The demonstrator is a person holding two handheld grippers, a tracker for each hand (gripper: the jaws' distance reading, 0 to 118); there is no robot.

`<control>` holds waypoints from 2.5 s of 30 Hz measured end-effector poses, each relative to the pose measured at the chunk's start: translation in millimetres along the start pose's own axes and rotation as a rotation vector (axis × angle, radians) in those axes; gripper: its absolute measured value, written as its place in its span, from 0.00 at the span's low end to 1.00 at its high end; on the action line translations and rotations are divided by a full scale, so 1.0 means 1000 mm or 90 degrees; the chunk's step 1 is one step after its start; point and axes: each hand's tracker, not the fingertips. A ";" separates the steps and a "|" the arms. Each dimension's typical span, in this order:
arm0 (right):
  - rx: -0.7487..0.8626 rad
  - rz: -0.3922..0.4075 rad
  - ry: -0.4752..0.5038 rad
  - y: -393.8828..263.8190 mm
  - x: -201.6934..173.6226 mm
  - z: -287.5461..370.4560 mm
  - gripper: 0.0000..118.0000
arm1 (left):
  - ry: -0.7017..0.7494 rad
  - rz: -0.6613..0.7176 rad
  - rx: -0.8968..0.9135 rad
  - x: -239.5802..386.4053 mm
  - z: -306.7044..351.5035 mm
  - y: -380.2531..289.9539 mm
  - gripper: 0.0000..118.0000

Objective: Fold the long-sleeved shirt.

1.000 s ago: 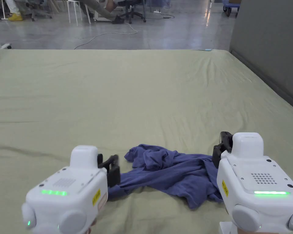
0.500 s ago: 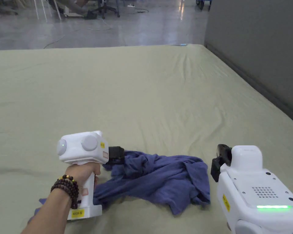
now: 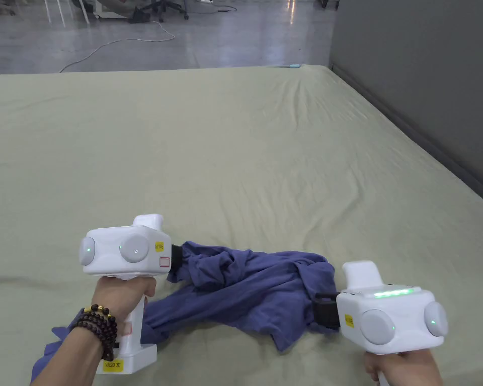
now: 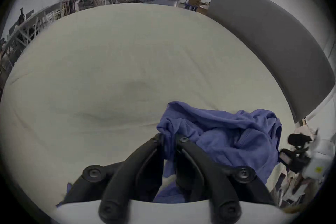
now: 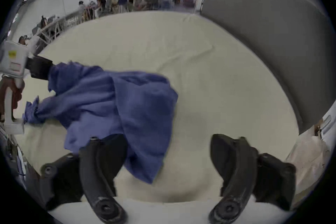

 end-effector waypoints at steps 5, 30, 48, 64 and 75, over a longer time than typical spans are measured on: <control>-0.032 -0.029 0.065 0.010 0.007 -0.033 0.20 | -0.016 0.005 0.008 0.010 0.017 -0.005 0.07; 0.442 0.038 0.140 0.419 -0.022 0.179 0.02 | -0.065 0.033 0.491 -0.039 0.300 0.260 0.06; 0.167 0.020 0.120 0.276 -0.057 -0.042 0.02 | 0.011 0.081 0.230 -0.073 0.078 0.110 0.06; 0.086 0.078 0.100 0.035 -0.077 -0.002 0.02 | 0.011 0.135 0.200 -0.077 0.079 -0.111 0.06; 0.134 0.026 0.095 -0.004 -0.059 0.055 0.97 | 0.045 0.170 0.274 -0.071 0.139 -0.166 1.00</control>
